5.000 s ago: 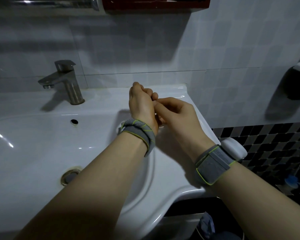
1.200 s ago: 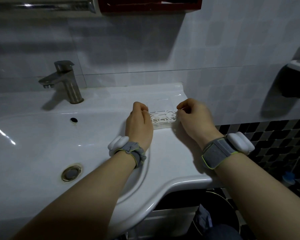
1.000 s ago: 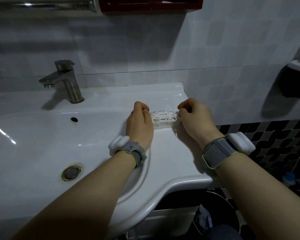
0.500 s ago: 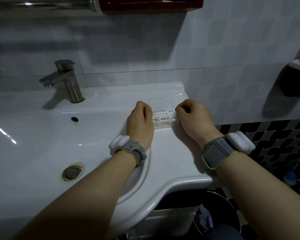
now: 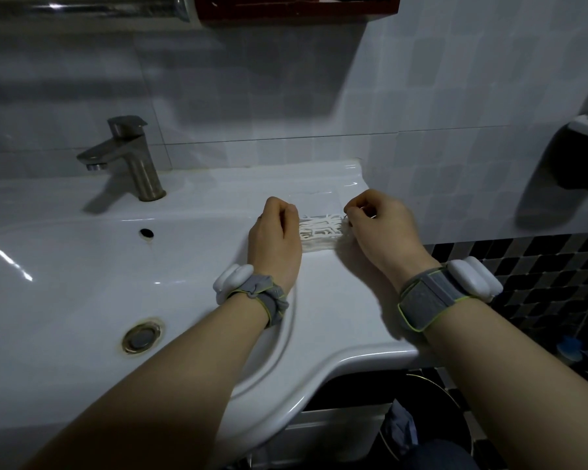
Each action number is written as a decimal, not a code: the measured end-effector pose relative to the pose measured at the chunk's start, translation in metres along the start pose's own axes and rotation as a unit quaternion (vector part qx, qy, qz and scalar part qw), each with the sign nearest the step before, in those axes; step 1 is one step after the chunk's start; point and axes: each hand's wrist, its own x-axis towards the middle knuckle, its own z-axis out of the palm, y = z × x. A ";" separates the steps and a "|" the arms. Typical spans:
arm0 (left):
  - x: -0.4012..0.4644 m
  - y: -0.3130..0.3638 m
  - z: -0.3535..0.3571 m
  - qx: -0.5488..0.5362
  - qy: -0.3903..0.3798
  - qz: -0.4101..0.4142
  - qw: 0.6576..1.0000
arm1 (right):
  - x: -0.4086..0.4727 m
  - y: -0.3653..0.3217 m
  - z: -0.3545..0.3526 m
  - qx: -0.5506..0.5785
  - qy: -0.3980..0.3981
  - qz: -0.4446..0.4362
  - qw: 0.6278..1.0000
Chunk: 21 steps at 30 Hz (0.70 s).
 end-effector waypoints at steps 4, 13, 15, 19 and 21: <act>0.002 -0.002 0.002 -0.012 0.006 -0.012 1.000 | -0.001 0.000 0.001 0.018 -0.011 -0.005 1.000; 0.004 0.001 0.003 -0.027 0.015 -0.039 0.999 | -0.003 -0.003 -0.001 0.042 -0.005 0.005 0.999; 0.004 0.001 0.003 -0.026 0.013 -0.040 0.999 | -0.003 -0.003 0.000 0.058 -0.014 0.002 0.998; 0.004 0.002 0.003 -0.029 0.005 -0.042 0.999 | -0.001 0.001 0.001 0.054 -0.020 -0.007 0.998; 0.004 0.002 0.003 -0.028 -0.002 -0.038 0.999 | 0.000 0.003 0.002 0.044 -0.021 -0.008 0.999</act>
